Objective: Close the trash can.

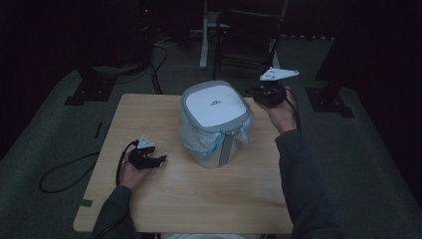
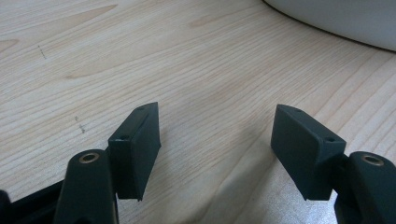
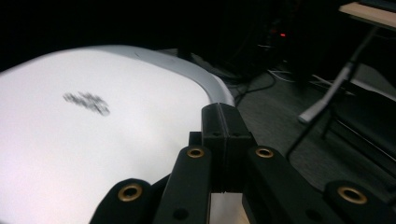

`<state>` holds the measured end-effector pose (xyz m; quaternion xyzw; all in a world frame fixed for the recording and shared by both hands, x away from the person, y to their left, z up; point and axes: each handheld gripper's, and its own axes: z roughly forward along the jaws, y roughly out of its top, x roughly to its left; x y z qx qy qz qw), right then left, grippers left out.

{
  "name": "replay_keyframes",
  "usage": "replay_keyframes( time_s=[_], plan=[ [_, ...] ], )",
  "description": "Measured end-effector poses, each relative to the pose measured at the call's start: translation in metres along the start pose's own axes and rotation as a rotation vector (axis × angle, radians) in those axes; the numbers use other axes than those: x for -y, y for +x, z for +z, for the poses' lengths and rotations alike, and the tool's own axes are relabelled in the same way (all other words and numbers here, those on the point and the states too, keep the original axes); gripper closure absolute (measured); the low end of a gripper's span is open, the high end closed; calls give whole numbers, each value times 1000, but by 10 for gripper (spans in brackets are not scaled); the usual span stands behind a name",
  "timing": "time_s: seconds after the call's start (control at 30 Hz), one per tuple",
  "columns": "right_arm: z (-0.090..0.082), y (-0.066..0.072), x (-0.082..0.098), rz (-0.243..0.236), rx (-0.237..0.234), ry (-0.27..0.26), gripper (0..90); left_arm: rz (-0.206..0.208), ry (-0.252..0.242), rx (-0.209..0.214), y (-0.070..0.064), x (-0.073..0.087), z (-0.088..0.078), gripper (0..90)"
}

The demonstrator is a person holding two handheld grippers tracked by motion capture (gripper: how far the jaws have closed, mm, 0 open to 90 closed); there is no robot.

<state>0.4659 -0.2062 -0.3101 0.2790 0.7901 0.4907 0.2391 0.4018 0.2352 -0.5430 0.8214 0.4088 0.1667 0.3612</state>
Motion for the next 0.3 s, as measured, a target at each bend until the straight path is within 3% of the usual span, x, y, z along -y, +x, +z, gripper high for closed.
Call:
replay_keyframes(
  time_s=[0.1, 0.3],
  plan=[
    [-15, -8, 17, 17, 41, -1, 900, 1, 1, -1, 0, 0, 0, 338],
    [-25, -14, 44, 39, 91, 29, 898, 1, 1, -1, 0, 0, 0, 338]
  ],
)
